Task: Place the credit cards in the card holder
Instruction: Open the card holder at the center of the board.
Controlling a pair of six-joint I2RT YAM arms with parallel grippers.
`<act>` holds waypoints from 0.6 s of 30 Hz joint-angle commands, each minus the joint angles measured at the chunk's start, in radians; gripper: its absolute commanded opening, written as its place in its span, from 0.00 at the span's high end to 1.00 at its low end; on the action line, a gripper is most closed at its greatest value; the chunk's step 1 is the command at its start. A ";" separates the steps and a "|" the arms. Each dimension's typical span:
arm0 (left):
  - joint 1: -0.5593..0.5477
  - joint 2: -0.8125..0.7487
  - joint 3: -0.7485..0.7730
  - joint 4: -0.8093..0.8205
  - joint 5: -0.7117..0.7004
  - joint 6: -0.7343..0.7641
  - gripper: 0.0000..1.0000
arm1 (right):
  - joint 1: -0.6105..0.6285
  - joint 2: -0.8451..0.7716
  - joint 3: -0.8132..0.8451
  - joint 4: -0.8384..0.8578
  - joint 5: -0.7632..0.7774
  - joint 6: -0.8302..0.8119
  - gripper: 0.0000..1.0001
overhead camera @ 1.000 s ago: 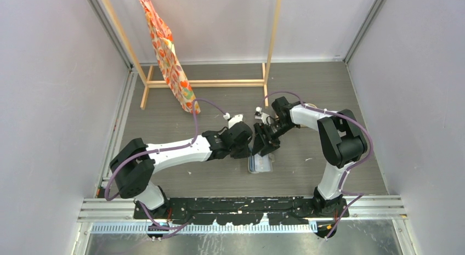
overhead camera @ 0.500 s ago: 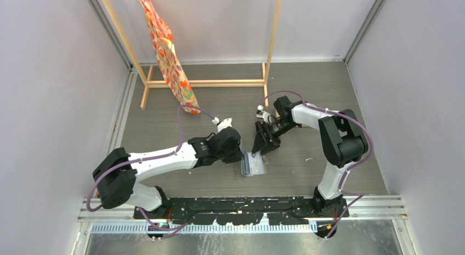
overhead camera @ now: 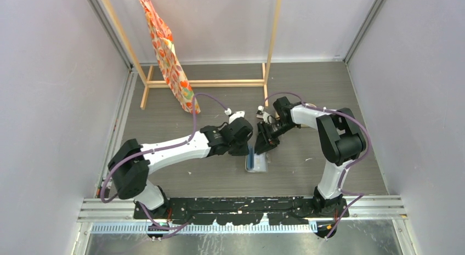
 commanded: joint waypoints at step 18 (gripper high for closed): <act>0.004 -0.026 -0.110 0.096 -0.026 -0.021 1.00 | -0.036 0.055 0.040 -0.046 0.085 -0.034 0.57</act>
